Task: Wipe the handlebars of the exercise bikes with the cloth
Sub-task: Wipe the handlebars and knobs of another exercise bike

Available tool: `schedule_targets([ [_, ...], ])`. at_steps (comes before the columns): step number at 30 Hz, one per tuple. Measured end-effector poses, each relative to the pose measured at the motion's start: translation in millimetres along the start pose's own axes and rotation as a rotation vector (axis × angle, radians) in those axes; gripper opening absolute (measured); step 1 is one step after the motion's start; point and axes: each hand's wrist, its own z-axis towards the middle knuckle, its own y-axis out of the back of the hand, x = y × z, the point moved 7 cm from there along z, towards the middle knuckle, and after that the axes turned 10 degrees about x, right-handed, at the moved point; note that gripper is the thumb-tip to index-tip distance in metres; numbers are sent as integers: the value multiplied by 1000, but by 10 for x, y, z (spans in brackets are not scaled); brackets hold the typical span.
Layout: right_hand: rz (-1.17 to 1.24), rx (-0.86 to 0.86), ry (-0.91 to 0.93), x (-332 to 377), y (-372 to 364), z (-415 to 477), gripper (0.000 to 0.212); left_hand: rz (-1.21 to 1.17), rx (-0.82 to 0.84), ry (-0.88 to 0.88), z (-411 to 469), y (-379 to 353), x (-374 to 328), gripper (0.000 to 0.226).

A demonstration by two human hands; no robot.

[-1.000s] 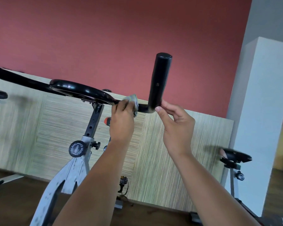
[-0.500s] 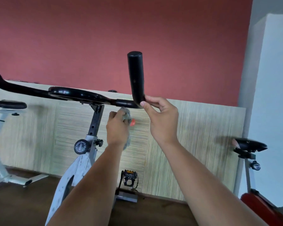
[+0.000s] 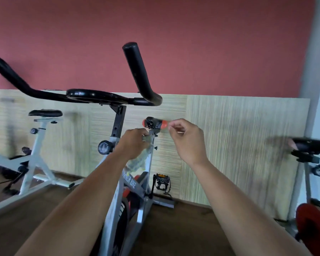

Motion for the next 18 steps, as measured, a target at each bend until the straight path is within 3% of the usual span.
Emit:
schedule_targets([
  [7, -238, 296, -192, -634, -11, -420, 15, 55, 118, -61, -195, -331, -441, 19],
  [18, -454, 543, -502, -1962, 180, -671, 21, 67, 284, 12, 256, -1554, -647, 19],
])
